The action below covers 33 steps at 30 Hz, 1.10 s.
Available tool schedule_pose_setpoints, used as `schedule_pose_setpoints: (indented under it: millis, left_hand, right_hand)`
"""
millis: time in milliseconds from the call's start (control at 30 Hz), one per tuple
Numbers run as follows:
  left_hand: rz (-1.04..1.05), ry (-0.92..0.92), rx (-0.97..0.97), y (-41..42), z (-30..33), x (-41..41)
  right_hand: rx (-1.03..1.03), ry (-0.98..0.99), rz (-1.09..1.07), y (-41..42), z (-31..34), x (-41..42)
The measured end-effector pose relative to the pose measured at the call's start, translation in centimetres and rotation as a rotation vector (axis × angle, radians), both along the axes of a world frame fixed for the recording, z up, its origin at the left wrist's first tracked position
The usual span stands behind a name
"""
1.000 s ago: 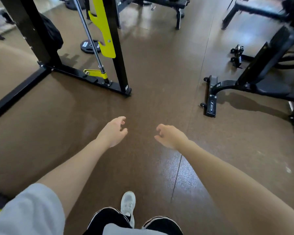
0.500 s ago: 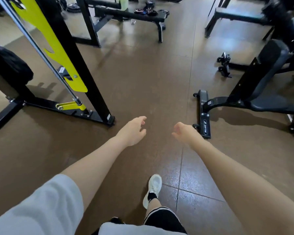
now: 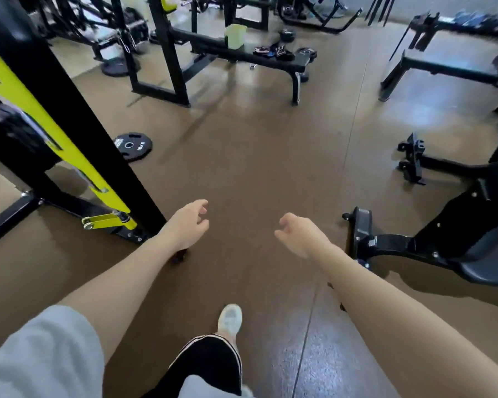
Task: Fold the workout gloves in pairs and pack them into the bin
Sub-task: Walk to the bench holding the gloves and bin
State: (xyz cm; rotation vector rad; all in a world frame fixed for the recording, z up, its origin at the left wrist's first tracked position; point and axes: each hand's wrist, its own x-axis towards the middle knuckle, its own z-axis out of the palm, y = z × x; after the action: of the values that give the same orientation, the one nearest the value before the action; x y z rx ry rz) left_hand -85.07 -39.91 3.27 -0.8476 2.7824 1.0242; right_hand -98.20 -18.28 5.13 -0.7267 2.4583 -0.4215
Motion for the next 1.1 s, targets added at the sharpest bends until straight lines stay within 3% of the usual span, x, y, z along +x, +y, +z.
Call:
schedule_pose_setpoints:
  millis: [400,667,833,1100]
  left_hand:
    - [-0.025,-0.022,0.088,-10.4,-2.8,-32.3]
    - [-0.210,0.013,0.108,-13.5,-1.4,-55.6]
    - [-0.293,0.052,0.100,-16.3,-2.1,-69.7]
    - [-0.088,-0.041,0.091,-26.9,-2.2,-86.0]
  right_hand:
    - [0.059,-0.047,-0.027,-11.2,-1.8,-30.4]
    - [0.108,0.051,-0.141,-13.4,-1.3,-52.6]
    - [0.109,-0.004,-0.201,-16.3,-3.2,-67.2]
    - [0.113,-0.035,-0.008,-28.6,-3.4,-89.9]
